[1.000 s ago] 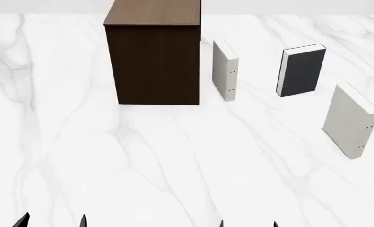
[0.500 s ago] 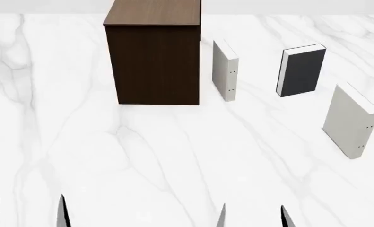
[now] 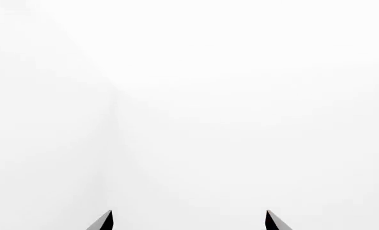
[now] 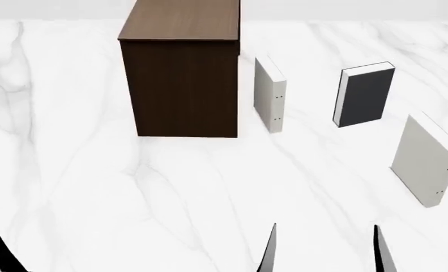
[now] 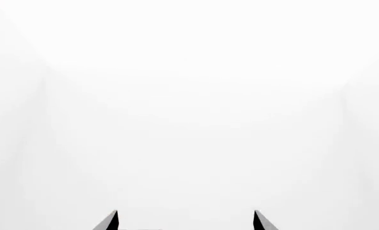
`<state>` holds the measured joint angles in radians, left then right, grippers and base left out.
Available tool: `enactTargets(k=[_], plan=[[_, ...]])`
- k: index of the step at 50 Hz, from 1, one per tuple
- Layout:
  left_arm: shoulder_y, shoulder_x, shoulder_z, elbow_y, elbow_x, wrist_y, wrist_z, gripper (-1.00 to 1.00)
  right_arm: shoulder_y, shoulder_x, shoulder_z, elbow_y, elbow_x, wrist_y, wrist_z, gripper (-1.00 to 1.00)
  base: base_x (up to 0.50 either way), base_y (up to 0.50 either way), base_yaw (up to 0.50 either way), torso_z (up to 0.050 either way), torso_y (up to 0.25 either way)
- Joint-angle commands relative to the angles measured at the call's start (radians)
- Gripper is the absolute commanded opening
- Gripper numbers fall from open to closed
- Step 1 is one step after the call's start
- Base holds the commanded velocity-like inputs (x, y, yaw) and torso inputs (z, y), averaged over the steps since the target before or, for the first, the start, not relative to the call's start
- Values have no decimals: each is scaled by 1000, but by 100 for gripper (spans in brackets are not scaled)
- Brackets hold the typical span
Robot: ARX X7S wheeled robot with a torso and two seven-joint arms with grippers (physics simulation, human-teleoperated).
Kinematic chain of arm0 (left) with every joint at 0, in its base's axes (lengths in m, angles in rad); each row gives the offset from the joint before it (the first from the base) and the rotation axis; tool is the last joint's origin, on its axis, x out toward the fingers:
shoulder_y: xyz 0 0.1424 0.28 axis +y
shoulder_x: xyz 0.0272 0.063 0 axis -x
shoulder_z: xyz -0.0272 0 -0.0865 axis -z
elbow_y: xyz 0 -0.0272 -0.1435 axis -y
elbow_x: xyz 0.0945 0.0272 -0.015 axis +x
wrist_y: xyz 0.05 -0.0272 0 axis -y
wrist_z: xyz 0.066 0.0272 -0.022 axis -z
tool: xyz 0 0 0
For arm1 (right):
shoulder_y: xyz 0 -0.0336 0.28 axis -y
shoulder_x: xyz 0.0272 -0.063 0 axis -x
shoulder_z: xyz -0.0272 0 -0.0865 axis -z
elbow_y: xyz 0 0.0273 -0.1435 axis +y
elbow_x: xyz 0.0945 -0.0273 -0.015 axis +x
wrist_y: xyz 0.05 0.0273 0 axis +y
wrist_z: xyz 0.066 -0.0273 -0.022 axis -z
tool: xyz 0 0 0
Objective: Pick up the book in the middle and place it on the cabinet shelf.
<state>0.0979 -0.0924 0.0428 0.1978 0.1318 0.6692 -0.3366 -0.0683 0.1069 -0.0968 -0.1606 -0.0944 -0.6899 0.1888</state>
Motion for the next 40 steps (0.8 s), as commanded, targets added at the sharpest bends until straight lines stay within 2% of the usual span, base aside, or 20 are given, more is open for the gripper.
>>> enactTargets(k=[1, 40], plan=[[10, 9, -20, 27, 40, 49, -22, 100, -4, -5, 14, -16, -45, -62, 8, 100, 500, -27, 0, 0, 0], [4, -41, 34, 1, 40, 32, -70, 100, 3, 44, -55, -2, -65, -18, 20, 100, 500, -26, 0, 0, 0]])
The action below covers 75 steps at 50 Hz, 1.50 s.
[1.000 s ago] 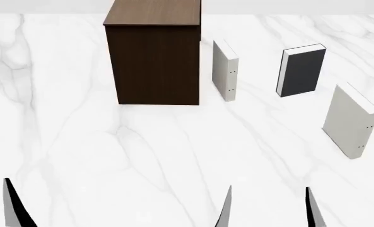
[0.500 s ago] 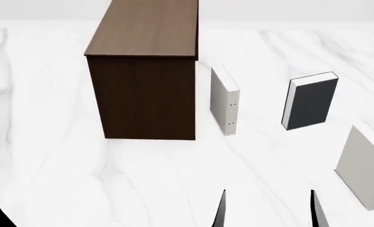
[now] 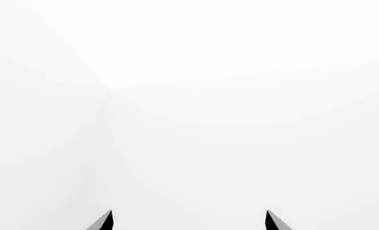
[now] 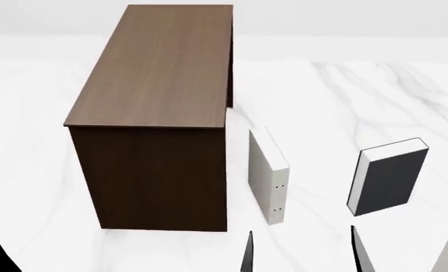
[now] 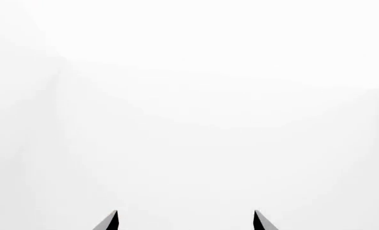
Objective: Pick up the book in the middle and place it on the cabinet shelf.
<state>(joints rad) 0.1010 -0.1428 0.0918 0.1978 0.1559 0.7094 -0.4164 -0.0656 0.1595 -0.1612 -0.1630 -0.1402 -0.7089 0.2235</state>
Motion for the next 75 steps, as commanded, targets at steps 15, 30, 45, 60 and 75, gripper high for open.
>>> enactTargets(k=[15, 30, 45, 60, 75], plan=[[0, -4, -1, 2, 14, -13, -4, 100, 2, 4, -3, 2, -15, 5, -2, 100, 500, -24, 0, 0, 1], [1, -15, 11, -2, 19, -10, -19, 100, 12, 8, -9, 3, 13, 51, 11, 100, 264, -11, 0, 0, 1], [-1, -25, 20, 2, 16, -19, -31, 100, 117, -19, 31, -32, 93, 351, 36, 100, 0, 0, 0, 0, 0], [-21, -33, 36, -72, 18, 28, -53, 100, 288, -55, 109, 2, 117, 591, 150, 100, 0, 0, 0, 0, 0], [-11, -44, 48, -46, 12, 6, -56, 100, 356, -70, 131, 95, 120, 634, 236, 100, 0, 0, 0, 0, 0]])
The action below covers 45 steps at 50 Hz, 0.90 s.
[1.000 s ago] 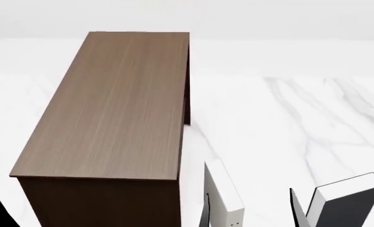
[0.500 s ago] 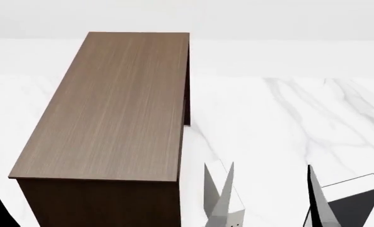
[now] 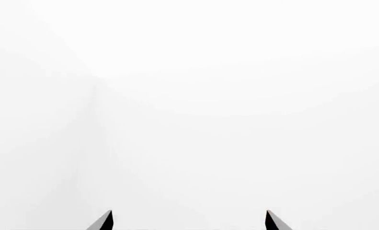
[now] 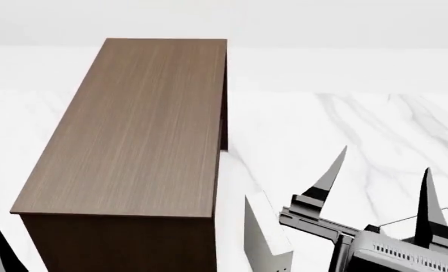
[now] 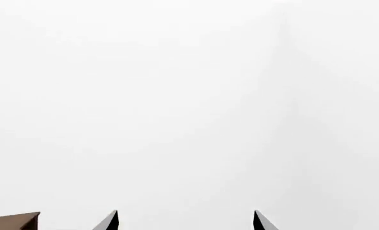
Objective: Pick up the book in the middle and place it on the cabinet shelf.
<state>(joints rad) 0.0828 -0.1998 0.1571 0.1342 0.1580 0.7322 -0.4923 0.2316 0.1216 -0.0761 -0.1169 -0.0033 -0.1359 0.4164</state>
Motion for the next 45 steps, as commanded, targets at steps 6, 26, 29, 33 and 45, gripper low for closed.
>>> enactTargets(k=[6, 26, 29, 33, 45], plan=[[12, 7, -14, 35, 1, -36, 21, 100, 100, -56, 62, 115, 31, 96, 70, 100, 0, 0, 0, 0, 0], [-9, -5, 7, -38, -8, -5, 7, 100, 224, -101, 8, 207, 110, 250, 341, 100, 0, 0, 0, 0, 0], [-10, -7, 10, -43, -8, -3, 5, 100, 228, -100, 5, 211, 125, 275, 378, 100, 0, 0, 0, 0, 0], [-8, -10, 13, -35, -10, -9, 5, 100, 228, -94, -11, 209, 141, 280, 402, 100, 0, 0, 0, 0, 0], [-9, -18, 23, -45, -16, -9, 2, 100, 255, -82, -21, 241, 148, 317, 507, 100, 0, 0, 0, 0, 0]])
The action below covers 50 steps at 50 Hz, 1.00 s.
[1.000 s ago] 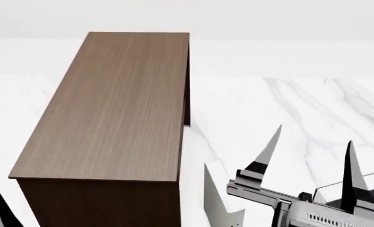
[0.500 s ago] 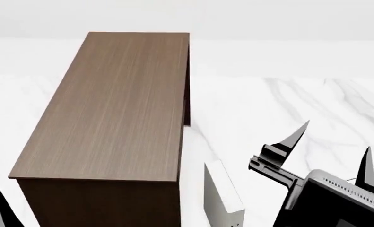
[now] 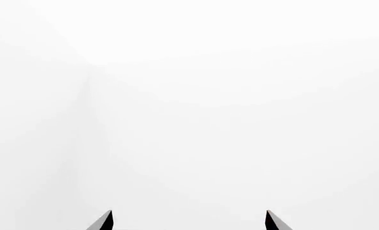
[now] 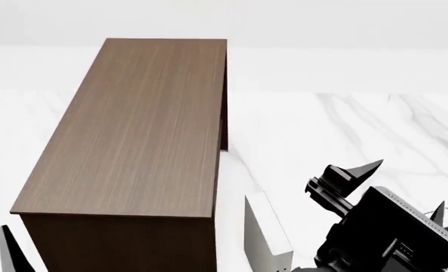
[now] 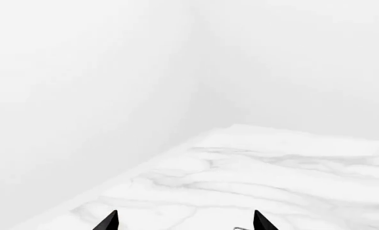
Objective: Pick up the book in the middle and place it on the cabinet shelf.
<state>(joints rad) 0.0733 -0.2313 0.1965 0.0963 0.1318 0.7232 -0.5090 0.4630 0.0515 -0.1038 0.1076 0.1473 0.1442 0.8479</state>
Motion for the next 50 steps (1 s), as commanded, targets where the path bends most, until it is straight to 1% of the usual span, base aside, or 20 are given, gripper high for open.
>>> enactTargets(k=[1, 14, 25, 50], plan=[[2, 13, -16, -1, 10, -5, 19, 100, 25, -11, 6, 17, -2, 38, 84, 100, 0, 0, 0, 0, 0], [-2, 3, -6, -1, 3, -13, 19, 100, 45, -11, 2, 61, 37, 56, 148, 100, 0, 0, 0, 0, 0], [2, -2, 4, 1, 6, -15, 17, 100, 25, -3, -10, 63, 66, 55, 176, 100, 0, 0, 0, 0, 0], [-3, -9, 21, -8, 10, -18, 7, 100, 18, 15, -42, 145, 123, -7, 153, 100, 0, 0, 0, 0, 0]])
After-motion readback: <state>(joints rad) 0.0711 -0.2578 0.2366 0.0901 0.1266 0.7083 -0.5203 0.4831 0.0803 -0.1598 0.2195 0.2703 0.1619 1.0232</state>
